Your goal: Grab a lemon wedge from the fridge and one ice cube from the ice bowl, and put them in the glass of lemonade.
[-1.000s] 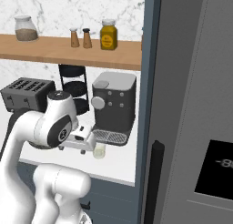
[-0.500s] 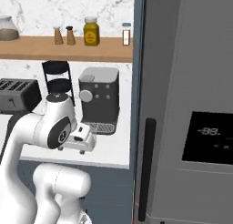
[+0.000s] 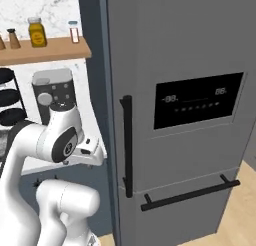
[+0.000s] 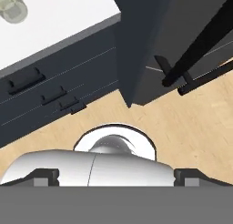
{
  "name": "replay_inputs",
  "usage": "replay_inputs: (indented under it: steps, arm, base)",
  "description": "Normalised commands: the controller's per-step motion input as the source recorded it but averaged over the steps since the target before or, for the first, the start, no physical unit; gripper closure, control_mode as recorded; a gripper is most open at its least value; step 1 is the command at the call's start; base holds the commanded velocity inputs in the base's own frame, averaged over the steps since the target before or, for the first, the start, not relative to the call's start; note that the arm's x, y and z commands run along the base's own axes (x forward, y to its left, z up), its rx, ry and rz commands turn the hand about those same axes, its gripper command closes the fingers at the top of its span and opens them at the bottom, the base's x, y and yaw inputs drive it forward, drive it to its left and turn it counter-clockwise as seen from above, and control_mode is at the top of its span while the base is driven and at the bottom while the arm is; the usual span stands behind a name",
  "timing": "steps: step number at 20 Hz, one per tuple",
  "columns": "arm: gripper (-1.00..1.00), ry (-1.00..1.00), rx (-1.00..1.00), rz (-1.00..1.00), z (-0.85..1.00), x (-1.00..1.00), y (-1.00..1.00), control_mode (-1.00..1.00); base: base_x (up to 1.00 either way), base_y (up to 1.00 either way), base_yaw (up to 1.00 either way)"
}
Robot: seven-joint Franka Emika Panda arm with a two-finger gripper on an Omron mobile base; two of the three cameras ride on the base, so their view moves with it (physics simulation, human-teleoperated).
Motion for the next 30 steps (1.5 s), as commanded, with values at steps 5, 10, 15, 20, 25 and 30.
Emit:
replay_inputs:
  steps: [5,10,15,20,25,30]
  arm:
    - [-1.00,0.00,0.00,0.00,0.00,0.00,0.00,1.00]
    - [-1.00,0.00,0.00,0.00,0.00,0.00,0.00,1.00]
    - [-1.00,0.00,0.00,0.00,0.00,0.00,0.00,1.00]
    - [-1.00,0.00,0.00,0.00,0.00,0.00,0.00,1.00]
    - [-1.00,0.00,0.00,0.00,0.00,0.00,0.00,1.00]
    - [-1.00,0.00,0.00,0.00,0.00,0.00,0.00,1.00]
  base:
    - [-0.39,-0.32,-0.33]
    - [-0.34,-0.38,0.00]
    - [-0.07,0.00,-0.16]
    - [0.29,0.00,-0.10]
    - [0.02,-0.03,0.01]
    - [0.00,-0.39,0.15]
